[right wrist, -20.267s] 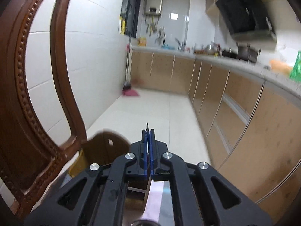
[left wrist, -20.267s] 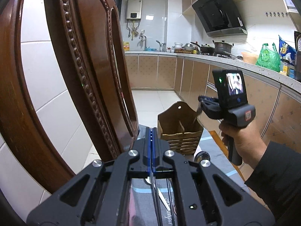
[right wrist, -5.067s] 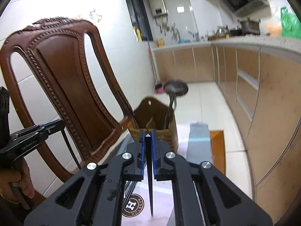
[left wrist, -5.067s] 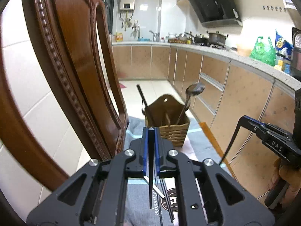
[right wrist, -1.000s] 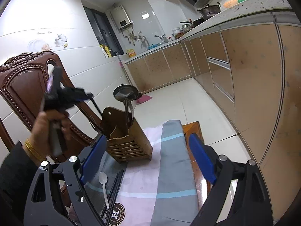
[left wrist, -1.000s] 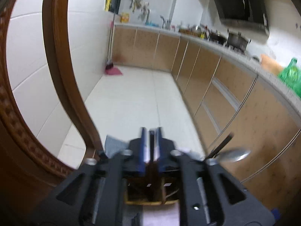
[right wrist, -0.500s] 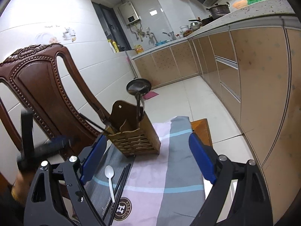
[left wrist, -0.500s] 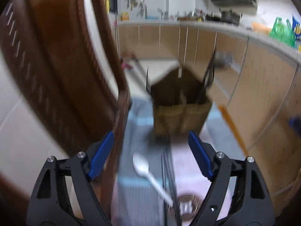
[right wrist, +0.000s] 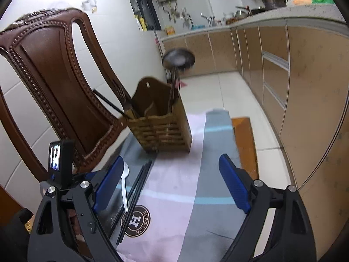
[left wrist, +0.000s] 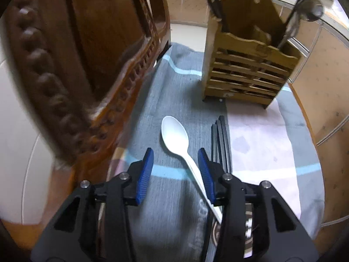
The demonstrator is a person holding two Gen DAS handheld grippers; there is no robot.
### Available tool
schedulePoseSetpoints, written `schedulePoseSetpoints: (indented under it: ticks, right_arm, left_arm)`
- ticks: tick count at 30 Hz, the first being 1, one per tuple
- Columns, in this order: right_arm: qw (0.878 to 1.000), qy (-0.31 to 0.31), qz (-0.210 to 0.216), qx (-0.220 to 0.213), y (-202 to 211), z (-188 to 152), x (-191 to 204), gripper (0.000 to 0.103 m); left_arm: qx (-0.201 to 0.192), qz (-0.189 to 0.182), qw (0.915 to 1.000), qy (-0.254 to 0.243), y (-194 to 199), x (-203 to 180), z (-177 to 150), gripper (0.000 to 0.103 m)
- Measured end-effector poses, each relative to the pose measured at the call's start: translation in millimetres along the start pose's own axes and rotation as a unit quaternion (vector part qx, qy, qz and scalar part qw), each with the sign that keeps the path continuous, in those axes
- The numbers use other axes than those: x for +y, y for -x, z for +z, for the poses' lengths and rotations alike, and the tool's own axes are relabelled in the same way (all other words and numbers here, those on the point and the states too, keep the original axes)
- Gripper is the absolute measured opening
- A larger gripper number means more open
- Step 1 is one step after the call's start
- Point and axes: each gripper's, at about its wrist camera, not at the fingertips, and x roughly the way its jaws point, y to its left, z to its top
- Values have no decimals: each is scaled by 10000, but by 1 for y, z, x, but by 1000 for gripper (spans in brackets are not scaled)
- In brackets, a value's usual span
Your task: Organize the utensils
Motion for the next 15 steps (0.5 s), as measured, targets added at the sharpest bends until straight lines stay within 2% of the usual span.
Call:
schedulePoseSetpoints:
  ticks: [10,13,15]
  right_arm:
    - [9996,128,145,190,-20,-2,11,87]
    - [9993,161,154,310,-28,-3,11,87]
    - [9987,222,110,438,-38,-6,13,87]
  left_arm:
    - [342,-4,9991,248,-52,-1,24,21]
    - [308,66,9994,129,-60,-5,29,20]
    - [320,-71,9994,138,-63,-4,33,10]
